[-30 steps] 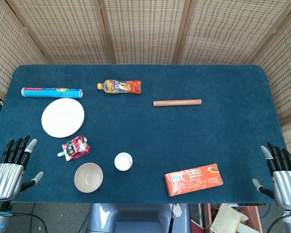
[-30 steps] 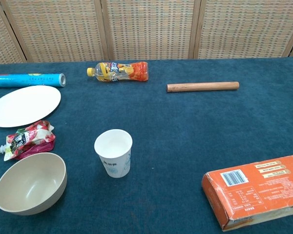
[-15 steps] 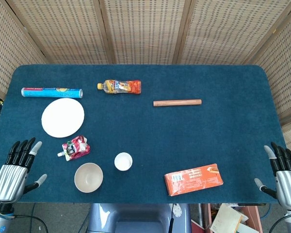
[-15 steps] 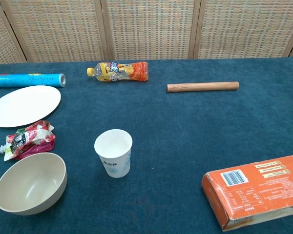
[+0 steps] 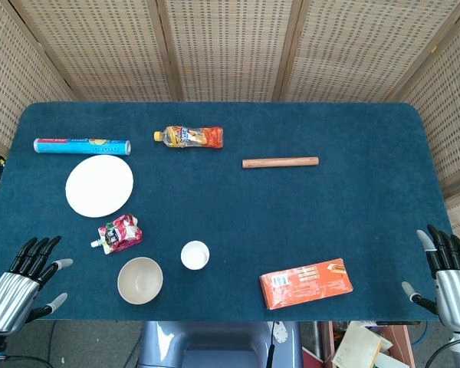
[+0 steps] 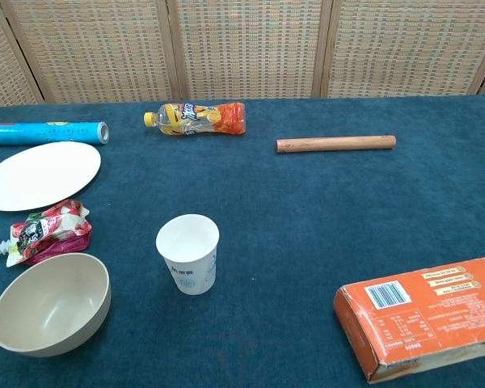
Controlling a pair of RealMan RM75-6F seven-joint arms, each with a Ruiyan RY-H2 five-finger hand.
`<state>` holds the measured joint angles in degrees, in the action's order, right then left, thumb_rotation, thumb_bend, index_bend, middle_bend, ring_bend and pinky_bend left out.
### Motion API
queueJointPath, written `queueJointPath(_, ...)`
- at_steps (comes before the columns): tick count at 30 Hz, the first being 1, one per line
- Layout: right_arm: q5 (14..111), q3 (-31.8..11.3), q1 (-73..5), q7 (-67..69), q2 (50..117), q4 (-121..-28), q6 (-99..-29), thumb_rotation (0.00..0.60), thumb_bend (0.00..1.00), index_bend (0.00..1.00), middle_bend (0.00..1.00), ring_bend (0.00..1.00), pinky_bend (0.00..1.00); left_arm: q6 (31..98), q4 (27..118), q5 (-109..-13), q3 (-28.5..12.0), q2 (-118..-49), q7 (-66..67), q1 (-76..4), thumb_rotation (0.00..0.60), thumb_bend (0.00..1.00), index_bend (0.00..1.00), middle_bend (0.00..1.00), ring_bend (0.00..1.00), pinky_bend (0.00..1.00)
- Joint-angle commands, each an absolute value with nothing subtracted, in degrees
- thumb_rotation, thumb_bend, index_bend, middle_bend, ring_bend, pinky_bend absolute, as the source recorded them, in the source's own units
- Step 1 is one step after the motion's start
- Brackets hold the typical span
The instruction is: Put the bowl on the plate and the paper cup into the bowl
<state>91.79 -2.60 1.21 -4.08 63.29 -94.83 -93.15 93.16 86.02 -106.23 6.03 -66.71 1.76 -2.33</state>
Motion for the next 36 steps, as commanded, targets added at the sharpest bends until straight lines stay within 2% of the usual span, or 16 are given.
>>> queueJointPath(1,91.76,-2.59,1.17,-4.02,63.30,-94.83,-93.05,0.600,0.17,0.00,0.00,0.00,0.00,92.14,83.15,-105.97,6.62,-68.27,0.79,-2.39,0.600,0.21,0.33,0.00,0.00,0.00)
queueJointPath(7,91.77,-2.61,1.20,-3.76,63.27,-94.76,-93.13,0.600,0.17,0.00,0.00,0.00,0.00,88.62,80.74,-107.00,6.57,-71.40,5.85,-4.10,0.600,0.21,0.36,0.00,0.00,0.00)
queueJointPath(23,91.51,-2.97,1.55,-1.28,62.70,-94.33,-93.99,0.600,0.17,0.00,0.00,0.00,0.00,78.34,83.79,-107.71,6.81,-77.44,16.08,-9.37,0.600,0.25,0.43,0.00,0.00,0.00)
queueJointPath(36,91.53,-3.02,1.70,-1.03,62.67,-94.23,-94.23,0.600,0.17,0.00,0.00,0.00,0.00,76.01,81.98,-105.37,6.94,-79.96,17.92,-10.50,0.600,0.26,0.45,0.00,0.00,0.00)
